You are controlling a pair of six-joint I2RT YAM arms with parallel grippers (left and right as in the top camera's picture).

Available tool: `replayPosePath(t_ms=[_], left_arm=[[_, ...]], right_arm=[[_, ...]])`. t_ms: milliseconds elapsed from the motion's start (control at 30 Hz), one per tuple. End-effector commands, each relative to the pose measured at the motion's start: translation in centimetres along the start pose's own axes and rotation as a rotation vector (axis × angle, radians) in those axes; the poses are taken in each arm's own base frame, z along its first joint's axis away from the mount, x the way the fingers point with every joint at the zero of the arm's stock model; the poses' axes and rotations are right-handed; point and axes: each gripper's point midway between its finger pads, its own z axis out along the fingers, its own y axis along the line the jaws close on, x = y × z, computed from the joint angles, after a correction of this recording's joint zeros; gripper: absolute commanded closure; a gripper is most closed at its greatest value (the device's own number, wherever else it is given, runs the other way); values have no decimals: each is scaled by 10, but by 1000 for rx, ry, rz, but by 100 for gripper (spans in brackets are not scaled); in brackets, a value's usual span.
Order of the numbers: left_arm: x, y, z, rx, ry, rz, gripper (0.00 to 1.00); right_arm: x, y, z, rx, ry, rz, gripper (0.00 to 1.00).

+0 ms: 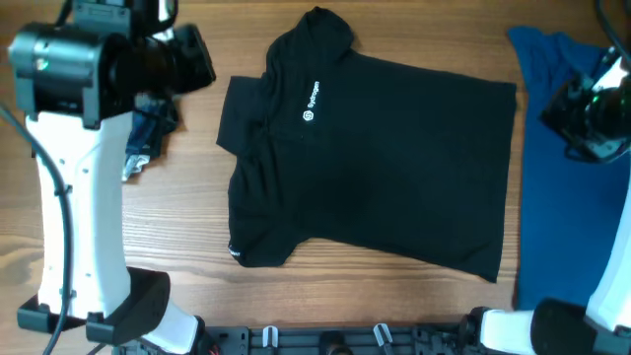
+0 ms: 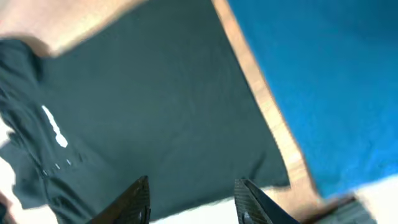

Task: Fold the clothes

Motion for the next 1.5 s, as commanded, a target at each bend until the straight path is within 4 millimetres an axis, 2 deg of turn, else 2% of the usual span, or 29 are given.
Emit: replayPosePath(t_ms=[0, 67, 100, 167, 200, 267, 333, 367, 467, 567, 600, 667, 700, 767, 900, 1067, 1233, 1267, 1467], left_arm=[[32, 3, 36, -73, 154, 15, 71], [49, 5, 55, -103, 224, 33, 71], [63, 6, 75, -126, 278, 49, 71], [79, 9, 98, -139, 333, 53, 70], [86, 10, 109, -135, 358, 50, 70], [102, 16, 134, -143, 403, 44, 67], [112, 20, 147, -152, 423, 44, 66], [117, 23, 154, -159, 434, 44, 66], [130, 30, 164, -177, 464, 44, 65], [135, 33, 175, -177, 463, 39, 64], [136, 33, 179, -180, 459, 21, 63], [139, 34, 186, -179, 454, 11, 61], [140, 35, 188, -179, 454, 11, 62], [139, 35, 188, -177, 451, 11, 62], [139, 34, 189, -178, 450, 8, 61], [139, 34, 189, -179, 446, -6, 60], [135, 32, 191, -170, 429, -7, 57], [135, 32, 191, -170, 428, -7, 57], [134, 42, 189, -213, 429, -8, 57]], right_arm=[[46, -19, 14, 24, 96, 118, 55], [78, -42, 28, 90, 133, 220, 51], [105, -59, 43, 137, 154, 308, 36], [131, -73, 62, 169, 178, 389, 12], [144, -81, 77, 187, 194, 421, 5], [173, -97, 111, 243, 253, 469, 5], [199, -107, 133, 300, 326, 546, 11], [200, -101, 141, 266, 338, 553, 12], [200, -108, 144, 337, 294, 751, 10], [190, -114, 151, 355, 218, 797, 7], [188, -117, 155, 357, 197, 795, 3], [191, -126, 160, 400, 170, 830, 18], [193, -132, 162, 431, 146, 882, 20], [200, -143, 168, 485, 106, 973, 20], [199, -152, 196, 457, 33, 975, 16], [202, -167, 219, 459, -61, 1014, 13], [205, -168, 234, 439, -68, 1010, 26], [205, -166, 238, 433, -50, 983, 30], [208, -158, 250, 415, 17, 922, 74]])
